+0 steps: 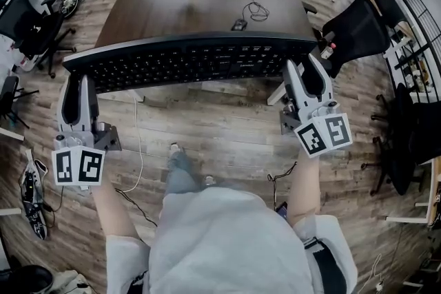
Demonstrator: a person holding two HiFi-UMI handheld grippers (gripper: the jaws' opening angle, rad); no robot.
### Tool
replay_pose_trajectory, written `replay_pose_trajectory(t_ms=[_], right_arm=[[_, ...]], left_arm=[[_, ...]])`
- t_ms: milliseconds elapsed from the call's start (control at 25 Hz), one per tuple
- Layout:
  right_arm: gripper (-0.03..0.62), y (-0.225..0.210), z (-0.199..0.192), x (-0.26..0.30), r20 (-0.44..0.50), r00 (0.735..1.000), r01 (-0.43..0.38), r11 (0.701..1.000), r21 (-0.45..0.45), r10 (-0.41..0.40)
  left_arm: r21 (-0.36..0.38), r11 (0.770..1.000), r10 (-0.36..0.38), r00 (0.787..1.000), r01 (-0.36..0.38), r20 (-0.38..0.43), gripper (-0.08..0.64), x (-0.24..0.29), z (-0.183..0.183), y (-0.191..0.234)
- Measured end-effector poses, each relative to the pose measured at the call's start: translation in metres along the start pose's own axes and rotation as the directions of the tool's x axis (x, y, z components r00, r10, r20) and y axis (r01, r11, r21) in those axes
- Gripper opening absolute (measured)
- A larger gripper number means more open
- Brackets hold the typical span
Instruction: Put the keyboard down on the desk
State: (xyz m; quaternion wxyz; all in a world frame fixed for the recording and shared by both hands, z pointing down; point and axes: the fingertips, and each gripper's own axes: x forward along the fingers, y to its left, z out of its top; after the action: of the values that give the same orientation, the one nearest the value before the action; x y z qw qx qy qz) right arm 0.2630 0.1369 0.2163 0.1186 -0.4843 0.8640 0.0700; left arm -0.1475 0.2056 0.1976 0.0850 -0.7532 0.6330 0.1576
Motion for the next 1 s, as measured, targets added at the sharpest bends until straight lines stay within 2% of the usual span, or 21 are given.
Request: replay_pose_trajectory(t_ms=[360,720,1000], right_arm=[[0.186,-0.018,-0.017,0.059,0.0,0.999,0.043,0.999,-0.011,-0.043],[0.186,-0.024,-0.048,0.19,-0.032,0.995,0.091,0.996,-0.018,-0.091],[0.186,-0.03,-0.061,0.191,-0.005,0.993,0.115,0.993,-0.016,-0.115]], left_arm=[[-0.015,0.999,-0.042,0.999,0.042,-0.004,0.137,0.07,-0.024,0.033],[-0.051,0.996,-0.076,0.996,0.074,-0.045,0.137,0.188,-0.058,0.124],[-0.037,0.994,-0.106,0.994,0.105,-0.029,0.137,0.201,-0.068,0.125]])
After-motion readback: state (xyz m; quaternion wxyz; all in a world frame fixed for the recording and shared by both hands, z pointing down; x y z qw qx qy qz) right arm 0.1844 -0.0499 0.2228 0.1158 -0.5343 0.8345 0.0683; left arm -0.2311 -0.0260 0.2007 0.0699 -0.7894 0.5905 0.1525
